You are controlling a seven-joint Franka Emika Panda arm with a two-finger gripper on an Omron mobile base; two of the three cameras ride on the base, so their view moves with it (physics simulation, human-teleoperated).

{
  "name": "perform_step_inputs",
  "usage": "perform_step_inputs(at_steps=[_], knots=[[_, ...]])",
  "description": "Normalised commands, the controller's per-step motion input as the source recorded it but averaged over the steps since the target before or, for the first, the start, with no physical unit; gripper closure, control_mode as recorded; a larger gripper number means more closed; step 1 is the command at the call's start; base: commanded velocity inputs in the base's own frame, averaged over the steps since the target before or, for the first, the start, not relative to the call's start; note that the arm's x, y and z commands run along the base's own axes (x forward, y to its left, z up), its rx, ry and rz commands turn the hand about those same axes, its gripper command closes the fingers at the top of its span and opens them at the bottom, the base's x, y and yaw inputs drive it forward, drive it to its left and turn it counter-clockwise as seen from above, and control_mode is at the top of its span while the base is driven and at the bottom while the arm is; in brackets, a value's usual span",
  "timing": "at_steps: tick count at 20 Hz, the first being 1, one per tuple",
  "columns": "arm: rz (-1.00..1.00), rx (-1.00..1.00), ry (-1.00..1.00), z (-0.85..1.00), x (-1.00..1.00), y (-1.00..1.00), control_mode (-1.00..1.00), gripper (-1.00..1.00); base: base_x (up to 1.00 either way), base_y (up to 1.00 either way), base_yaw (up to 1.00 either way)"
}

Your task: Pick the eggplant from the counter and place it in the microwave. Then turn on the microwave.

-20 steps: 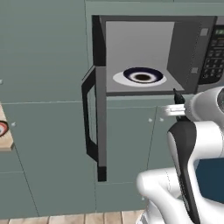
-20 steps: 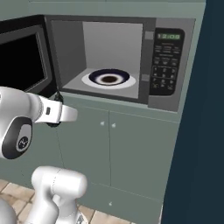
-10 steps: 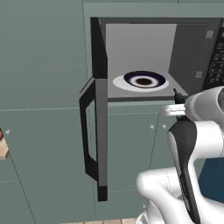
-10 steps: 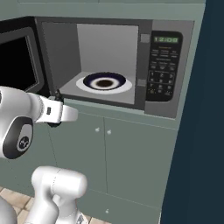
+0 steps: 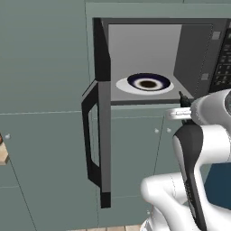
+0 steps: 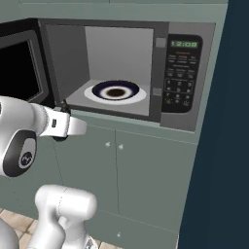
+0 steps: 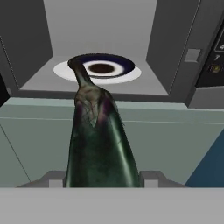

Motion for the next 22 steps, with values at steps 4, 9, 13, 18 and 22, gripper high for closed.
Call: perform_step_inputs(at_steps=[4,9,13,18,22], knots=[[0.0,0.0,0.0,0.0,0.0,0.0,1.0,1.0,0.0,-0.01,0.0],[0.0,0.0,0.0,0.0,0.0,-0.01,-1.0,1.0,0.0,0.0,0.0],[0.0,0.0,-0.04,0.04,0.0,-0.08,-1.0,1.0,0.0,0.0,0.0],[0.02,0.0,-0.06,0.06,0.06,-0.12,-1.0,1.0,0.0,0.0,0.0],[0.03,0.0,-0.06,0.01,0.21,-0.05,-1.0,1.0,0.0,0.0,0.0]])
